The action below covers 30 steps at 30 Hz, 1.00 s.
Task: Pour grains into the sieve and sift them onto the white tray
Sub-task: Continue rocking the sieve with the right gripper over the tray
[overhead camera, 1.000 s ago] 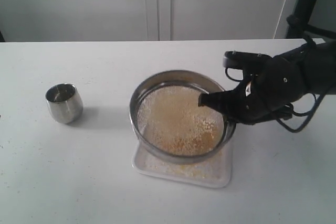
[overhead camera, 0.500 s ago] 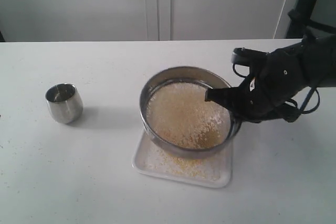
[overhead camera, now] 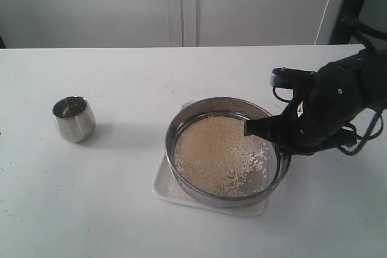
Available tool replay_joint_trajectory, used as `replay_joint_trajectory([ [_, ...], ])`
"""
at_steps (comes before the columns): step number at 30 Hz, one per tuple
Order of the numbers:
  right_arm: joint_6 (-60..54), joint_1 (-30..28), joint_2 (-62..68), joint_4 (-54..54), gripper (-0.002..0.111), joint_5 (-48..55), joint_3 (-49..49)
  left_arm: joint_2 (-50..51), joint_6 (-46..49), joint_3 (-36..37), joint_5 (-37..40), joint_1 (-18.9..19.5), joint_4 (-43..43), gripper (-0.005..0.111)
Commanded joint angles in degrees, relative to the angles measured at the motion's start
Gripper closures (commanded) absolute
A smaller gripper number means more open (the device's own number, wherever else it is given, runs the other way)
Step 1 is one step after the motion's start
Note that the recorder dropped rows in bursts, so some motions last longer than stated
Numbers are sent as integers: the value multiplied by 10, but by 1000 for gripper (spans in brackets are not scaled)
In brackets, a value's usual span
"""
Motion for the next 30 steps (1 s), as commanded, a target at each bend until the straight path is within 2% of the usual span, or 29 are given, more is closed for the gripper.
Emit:
replay_joint_trajectory([
  [1,45,-9,-16,9,108,-124,-3,-4,-1,-4,8,2,-3,107],
  [5,49,-12,26,9,108,-45,-35,-4,-1,-4,8,2,-3,107],
  [23,46,-12,31,9,108,-58,-35,-4,-1,-4,8,2,-3,107],
  [30,46,-12,31,9,108,-32,-35,-4,-1,-4,8,2,-3,107],
])
